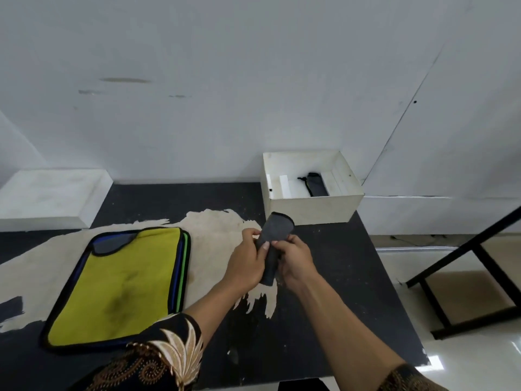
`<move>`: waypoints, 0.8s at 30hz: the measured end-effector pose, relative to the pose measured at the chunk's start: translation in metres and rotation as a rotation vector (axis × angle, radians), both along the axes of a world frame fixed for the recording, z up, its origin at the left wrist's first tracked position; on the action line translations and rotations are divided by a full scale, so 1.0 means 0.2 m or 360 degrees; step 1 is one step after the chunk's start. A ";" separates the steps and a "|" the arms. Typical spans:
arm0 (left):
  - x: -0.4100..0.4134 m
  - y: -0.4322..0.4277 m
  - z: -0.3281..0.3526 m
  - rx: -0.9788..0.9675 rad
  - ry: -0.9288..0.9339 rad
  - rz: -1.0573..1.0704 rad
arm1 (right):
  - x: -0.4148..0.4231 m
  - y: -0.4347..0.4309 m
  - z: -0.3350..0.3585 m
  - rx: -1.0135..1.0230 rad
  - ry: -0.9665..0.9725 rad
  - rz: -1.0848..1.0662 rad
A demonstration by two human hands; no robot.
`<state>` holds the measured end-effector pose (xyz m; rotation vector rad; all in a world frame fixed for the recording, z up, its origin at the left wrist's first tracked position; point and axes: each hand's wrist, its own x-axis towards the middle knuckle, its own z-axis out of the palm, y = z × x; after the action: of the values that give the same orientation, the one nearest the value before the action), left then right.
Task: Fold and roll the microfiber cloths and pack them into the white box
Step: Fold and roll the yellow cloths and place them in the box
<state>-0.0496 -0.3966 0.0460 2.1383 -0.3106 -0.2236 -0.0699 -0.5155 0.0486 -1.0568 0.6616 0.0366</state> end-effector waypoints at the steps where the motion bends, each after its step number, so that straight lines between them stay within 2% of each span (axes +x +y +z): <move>1: 0.02 -0.02 0.03 -0.0001 -0.0081 -0.0005 | 0.01 -0.02 0.04 -0.0003 -0.0039 -0.0028; 10: 0.08 -0.18 0.25 -0.0154 -0.0513 -0.0010 | 0.08 -0.16 0.34 -0.0096 -0.0236 -0.0087; 14: 0.12 -0.27 0.28 -0.0159 -0.0458 -0.0046 | 0.13 -0.28 0.43 -0.0265 -0.0363 -0.0131; 20: 0.18 -0.50 0.28 0.0145 -0.0309 -0.0163 | 0.22 -0.55 0.41 -0.0373 -0.0337 -0.0197; 24: 0.26 -0.65 0.26 0.0225 -0.0265 -0.0101 | 0.29 -0.71 0.33 -0.0607 -0.0219 0.0050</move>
<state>0.0018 -0.5270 0.0977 2.2941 -0.4723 -0.1061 -0.0120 -0.6569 0.1153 -1.4233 0.5375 -0.1391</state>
